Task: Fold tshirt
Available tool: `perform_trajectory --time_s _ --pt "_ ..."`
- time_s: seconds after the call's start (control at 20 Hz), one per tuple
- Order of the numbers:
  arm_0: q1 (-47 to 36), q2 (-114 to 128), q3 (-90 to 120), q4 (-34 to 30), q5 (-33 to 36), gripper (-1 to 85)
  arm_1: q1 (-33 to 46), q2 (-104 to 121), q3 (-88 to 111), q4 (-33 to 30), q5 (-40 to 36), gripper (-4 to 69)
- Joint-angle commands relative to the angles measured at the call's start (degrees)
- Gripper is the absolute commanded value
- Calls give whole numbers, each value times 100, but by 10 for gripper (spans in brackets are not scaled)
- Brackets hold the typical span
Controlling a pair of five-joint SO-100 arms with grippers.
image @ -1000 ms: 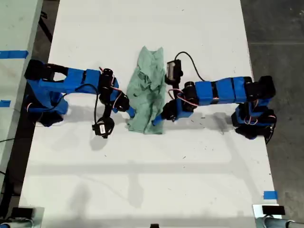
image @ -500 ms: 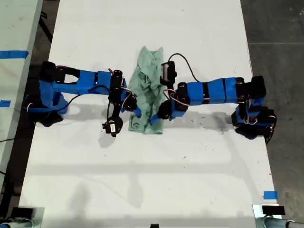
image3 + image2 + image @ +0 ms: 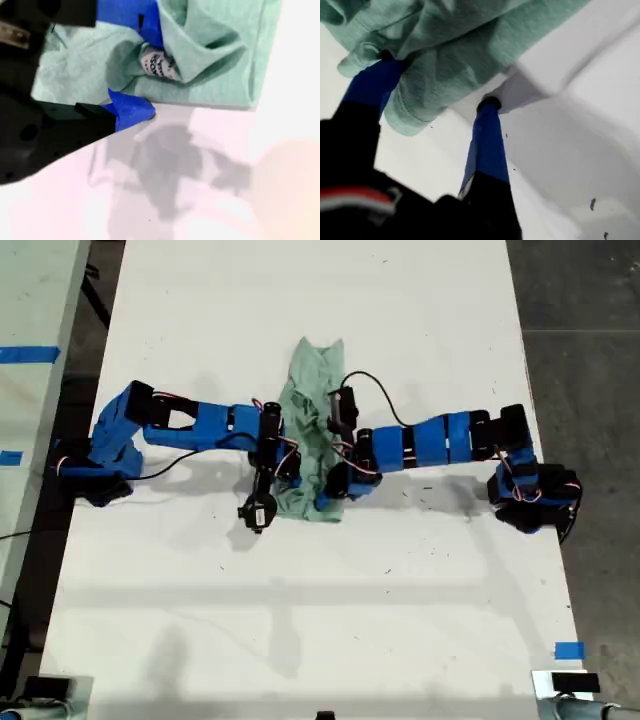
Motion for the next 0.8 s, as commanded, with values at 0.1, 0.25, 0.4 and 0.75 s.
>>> perform_trajectory --time_s 0.1,0.25,0.4,0.75 --pt "-97 -404 -88 -193 -114 53 -105 -835 -879 -114 185 141" --pt "-62 -545 -88 -404 -158 1 -202 -1195 -1072 -18 308 21" --pt "18 -598 -88 -527 -290 1 -325 -1187 -1072 9 360 -18" --pt "1046 932 -606 299 -343 1 -1063 668 -1415 1178 580 -17"
